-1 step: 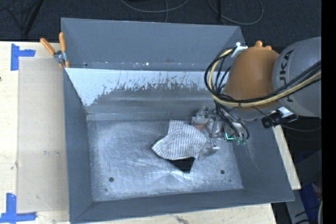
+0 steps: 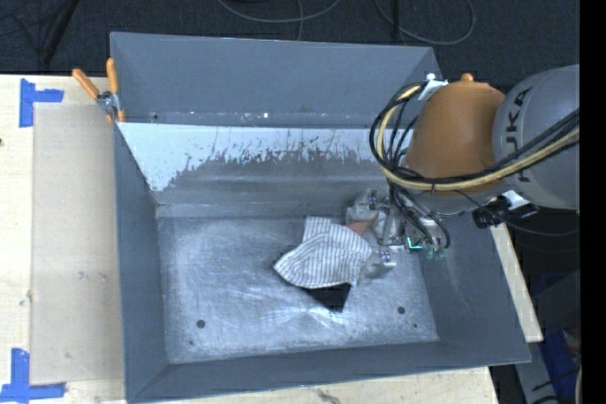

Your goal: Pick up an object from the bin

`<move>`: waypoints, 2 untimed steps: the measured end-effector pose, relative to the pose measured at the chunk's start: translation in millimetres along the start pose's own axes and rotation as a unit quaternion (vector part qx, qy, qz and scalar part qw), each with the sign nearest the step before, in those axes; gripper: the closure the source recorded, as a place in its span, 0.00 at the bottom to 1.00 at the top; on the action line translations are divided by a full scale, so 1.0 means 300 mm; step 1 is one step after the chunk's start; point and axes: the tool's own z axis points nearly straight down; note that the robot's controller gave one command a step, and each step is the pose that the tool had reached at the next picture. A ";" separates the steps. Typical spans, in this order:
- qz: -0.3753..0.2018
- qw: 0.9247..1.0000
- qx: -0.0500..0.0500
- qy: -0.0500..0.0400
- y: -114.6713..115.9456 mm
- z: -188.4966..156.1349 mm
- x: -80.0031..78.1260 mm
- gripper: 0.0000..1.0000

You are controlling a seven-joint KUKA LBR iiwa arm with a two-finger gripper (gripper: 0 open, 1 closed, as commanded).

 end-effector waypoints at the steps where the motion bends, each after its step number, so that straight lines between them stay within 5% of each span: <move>1: 0.003 1.000 0.000 0.002 0.148 0.179 -0.077 1.00; 2: 0.003 1.000 0.000 0.002 0.148 0.179 -0.078 1.00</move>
Offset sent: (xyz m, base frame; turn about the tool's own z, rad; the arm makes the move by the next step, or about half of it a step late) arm 0.0000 0.0000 0.0000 0.0000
